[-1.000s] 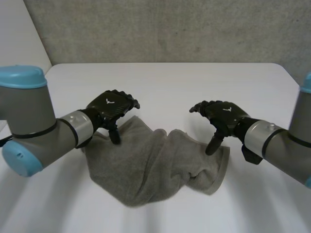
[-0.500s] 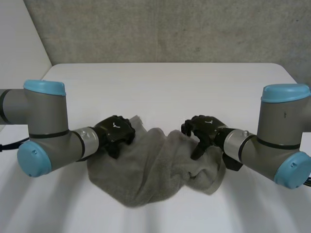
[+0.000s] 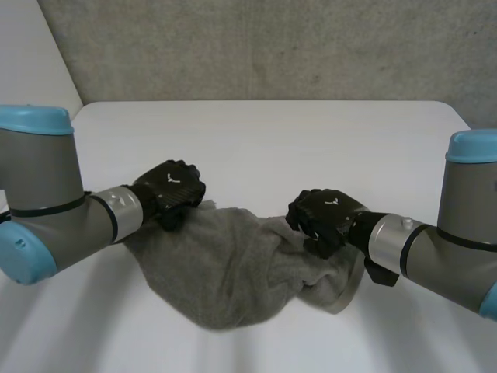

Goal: Fold the towel.

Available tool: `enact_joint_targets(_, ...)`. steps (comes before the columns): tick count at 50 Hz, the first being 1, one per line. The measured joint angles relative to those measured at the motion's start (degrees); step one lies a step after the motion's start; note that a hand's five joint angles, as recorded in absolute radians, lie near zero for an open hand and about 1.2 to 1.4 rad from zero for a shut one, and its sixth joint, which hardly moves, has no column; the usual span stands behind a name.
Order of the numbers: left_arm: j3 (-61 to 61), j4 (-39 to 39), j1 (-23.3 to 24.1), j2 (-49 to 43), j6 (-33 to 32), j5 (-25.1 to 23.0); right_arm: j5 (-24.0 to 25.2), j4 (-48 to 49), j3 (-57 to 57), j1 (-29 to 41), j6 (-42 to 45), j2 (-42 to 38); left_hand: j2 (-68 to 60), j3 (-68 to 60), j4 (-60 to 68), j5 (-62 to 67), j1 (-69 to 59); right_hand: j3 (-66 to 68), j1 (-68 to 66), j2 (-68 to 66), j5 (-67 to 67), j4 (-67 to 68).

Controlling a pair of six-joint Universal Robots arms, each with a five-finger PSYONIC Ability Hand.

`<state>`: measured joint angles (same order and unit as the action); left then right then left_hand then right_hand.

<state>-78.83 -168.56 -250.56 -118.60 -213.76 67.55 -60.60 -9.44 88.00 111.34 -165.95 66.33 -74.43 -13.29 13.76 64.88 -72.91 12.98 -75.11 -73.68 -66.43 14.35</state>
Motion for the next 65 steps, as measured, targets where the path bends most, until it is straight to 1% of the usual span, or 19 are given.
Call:
enact_joint_targets(6,-4.4,-0.6,-1.8,3.4,2.0,0.3,-0.2,-1.4,1.5,0.0,4.3,1.4,0.0,0.0,0.0,0.0,0.0,0.0,0.0,0.0,0.0,0.0)
enact_joint_targets(11,-6.7,-1.4,-3.0,5.1,4.3,0.3,0.0,-6.0,-0.2,0.2,8.3,0.4,0.0,0.0,0.0,0.0,0.0,0.0,0.0,0.0,0.0,0.0)
enact_joint_targets(14,-5.1,-3.1,-2.9,4.3,5.1,0.4,-0.2,-7.9,-3.4,0.4,10.8,-1.1,0.0,0.0,0.0,0.0,0.0,0.0,0.0,0.0,0.0,0.0)
enact_joint_targets(20,6.3,-11.8,-1.0,-0.3,9.0,2.5,-1.7,-8.7,-19.9,0.9,14.1,-6.5,0.0,0.0,0.0,0.0,-0.3,0.0,-0.1,0.0,0.0,0.0)
enact_joint_targets(24,13.6,-21.6,0.4,-0.1,16.2,5.6,-3.9,-5.3,-33.8,1.4,11.9,-7.4,-0.5,0.0,0.0,0.0,-0.4,0.0,-0.1,0.0,0.0,0.0)
enact_joint_targets(25,14.2,-22.8,0.5,0.2,17.2,5.9,-4.2,-4.7,-35.0,1.5,11.4,-7.2,-0.5,0.0,0.0,0.0,-0.4,0.0,-0.1,0.0,0.0,0.0)
enact_joint_targets(27,15.5,-28.7,0.7,2.5,22.2,7.1,-5.3,-0.6,-39.0,1.7,7.9,-5.4,-0.5,0.0,0.0,0.0,-0.4,0.0,-0.1,0.0,0.0,0.0)
enact_joint_targets(32,13.4,-36.4,0.1,7.3,30.0,7.0,-6.1,7.8,-38.2,1.9,1.9,-0.5,-0.8,0.0,0.0,0.0,-0.4,0.0,-0.1,0.0,0.0,0.0)
enact_joint_targets(37,5.1,-38.4,-1.6,9.6,32.8,1.9,-3.7,14.3,-28.7,1.8,0.7,4.1,-0.9,0.0,0.0,0.3,-0.4,0.0,-0.1,0.0,0.0,0.0)
enact_joint_targets(43,-6.2,-38.3,-5.3,9.5,32.5,-4.1,1.6,16.5,-15.5,2.1,6.7,5.8,-1.0,0.0,0.0,0.3,-0.4,0.0,-0.1,0.0,0.0,0.0)
enact_joint_targets(47,-14.5,-38.1,-8.3,8.7,31.3,-7.3,5.3,16.5,-4.4,2.2,14.3,5.8,-1.0,0.0,0.0,0.3,-0.4,0.0,-0.1,0.0,0.0,0.0)
enact_joint_targets(51,-20.8,-36.9,-11.5,7.3,25.6,-8.9,7.4,16.2,6.0,2.3,22.2,5.3,-1.4,0.0,0.0,0.3,-0.4,0.0,-0.1,0.0,0.0,0.0)
enact_joint_targets(54,-22.8,-35.1,-12.9,6.8,21.4,-9.1,7.7,16.1,10.1,2.3,25.7,4.6,0.8,0.0,0.0,-1.0,-0.2,0.0,-0.1,0.0,0.0,0.0)
enact_joint_targets(55,-23.6,-33.3,-13.7,6.7,18.5,-9.1,7.6,16.0,11.6,2.2,27.2,4.3,7.6,0.0,0.0,-7.4,6.7,0.0,-0.1,0.0,0.0,0.0)
enact_joint_targets(56,-23.9,-31.6,-14.0,6.6,16.5,-9.1,7.5,15.8,12.7,2.1,28.3,4.0,19.5,0.0,0.0,-18.1,17.1,0.0,-0.1,0.0,0.0,0.0)
enact_joint_targets(57,-23.9,-30.6,-14.2,6.6,15.4,-9.1,7.5,15.6,13.0,2.0,28.7,3.9,23.0,0.0,0.0,-22.9,20.7,0.0,-0.1,0.0,0.0,0.0)
enact_joint_targets(58,-23.9,-28.6,-14.4,6.7,13.4,-9.1,7.3,15.4,13.4,1.9,29.3,3.7,33.9,0.0,0.0,-33.1,31.7,0.0,-0.1,0.0,0.0,0.0)
enact_joint_targets(59,-23.8,-26.5,-14.5,6.8,11.8,-9.1,7.2,15.0,13.6,1.8,29.6,3.6,39.8,0.0,0.0,-39.7,37.8,0.0,-0.1,0.0,0.0,0.0)
enact_joint_targets(65,-21.8,-17.3,-14.3,9.5,6.7,-9.0,6.8,12.2,12.7,1.5,30.0,3.8,45.7,0.0,0.0,-47.6,44.1,0.0,-0.1,0.0,0.0,0.0)
